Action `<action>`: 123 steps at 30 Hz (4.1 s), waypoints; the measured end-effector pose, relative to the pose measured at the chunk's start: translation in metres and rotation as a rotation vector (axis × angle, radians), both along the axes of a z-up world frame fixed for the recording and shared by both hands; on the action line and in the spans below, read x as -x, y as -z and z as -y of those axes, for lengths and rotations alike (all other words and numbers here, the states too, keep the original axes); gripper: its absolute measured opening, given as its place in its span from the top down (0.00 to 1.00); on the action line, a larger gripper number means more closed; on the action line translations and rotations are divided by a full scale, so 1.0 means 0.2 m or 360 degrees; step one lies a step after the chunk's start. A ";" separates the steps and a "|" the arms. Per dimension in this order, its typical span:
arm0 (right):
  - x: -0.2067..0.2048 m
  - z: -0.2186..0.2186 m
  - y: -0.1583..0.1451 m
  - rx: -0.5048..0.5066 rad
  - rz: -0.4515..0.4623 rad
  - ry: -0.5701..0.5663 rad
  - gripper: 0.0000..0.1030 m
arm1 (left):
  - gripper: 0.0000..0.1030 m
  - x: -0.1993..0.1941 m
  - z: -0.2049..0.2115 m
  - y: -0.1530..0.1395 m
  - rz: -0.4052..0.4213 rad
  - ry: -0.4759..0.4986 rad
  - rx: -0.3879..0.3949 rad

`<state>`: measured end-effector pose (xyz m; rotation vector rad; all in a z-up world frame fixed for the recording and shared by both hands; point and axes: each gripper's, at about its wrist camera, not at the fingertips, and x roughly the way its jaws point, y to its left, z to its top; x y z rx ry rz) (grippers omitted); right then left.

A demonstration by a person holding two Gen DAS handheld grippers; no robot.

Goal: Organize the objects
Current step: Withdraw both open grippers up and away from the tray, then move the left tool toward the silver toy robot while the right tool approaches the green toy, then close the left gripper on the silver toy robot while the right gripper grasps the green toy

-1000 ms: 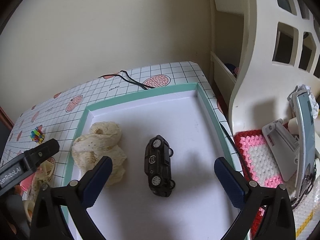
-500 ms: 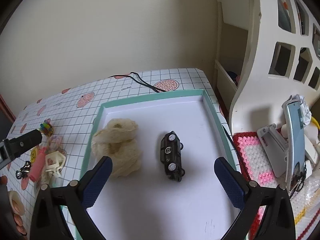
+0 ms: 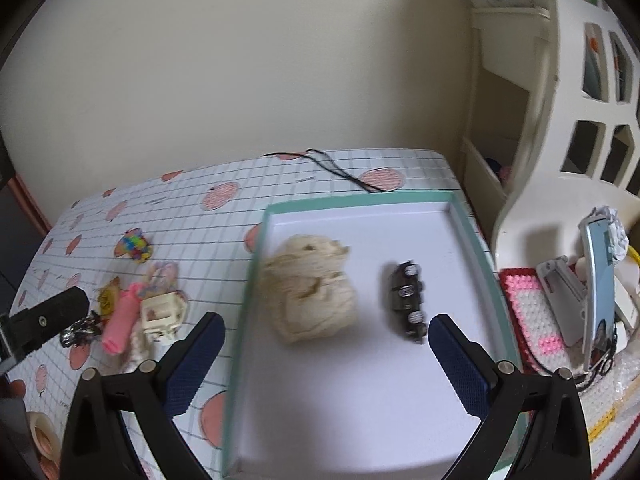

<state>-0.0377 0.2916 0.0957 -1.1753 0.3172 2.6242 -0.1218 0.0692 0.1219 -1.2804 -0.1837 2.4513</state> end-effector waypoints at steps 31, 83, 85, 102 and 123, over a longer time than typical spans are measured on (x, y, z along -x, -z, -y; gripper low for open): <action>0.15 0.72 0.07 0.0060 0.0145 -0.0372 0.00 | 0.00 0.15 0.70 0.06 0.0201 -0.0357 -0.0105; 0.14 0.59 0.24 0.0186 0.0364 -0.0415 0.51 | 0.00 0.29 0.91 0.31 0.0286 -0.0608 0.0017; 0.14 0.59 0.27 0.0204 0.0389 -0.0402 0.52 | 0.00 0.30 0.91 0.31 0.0278 -0.0603 0.0027; 0.17 0.59 0.36 0.0314 0.0442 -0.0337 0.64 | 0.00 0.38 0.91 0.43 0.0282 -0.0636 0.0064; 0.21 0.56 0.39 0.0454 0.0379 -0.0263 0.64 | 0.05 0.48 0.86 0.51 0.0215 -0.0701 0.0137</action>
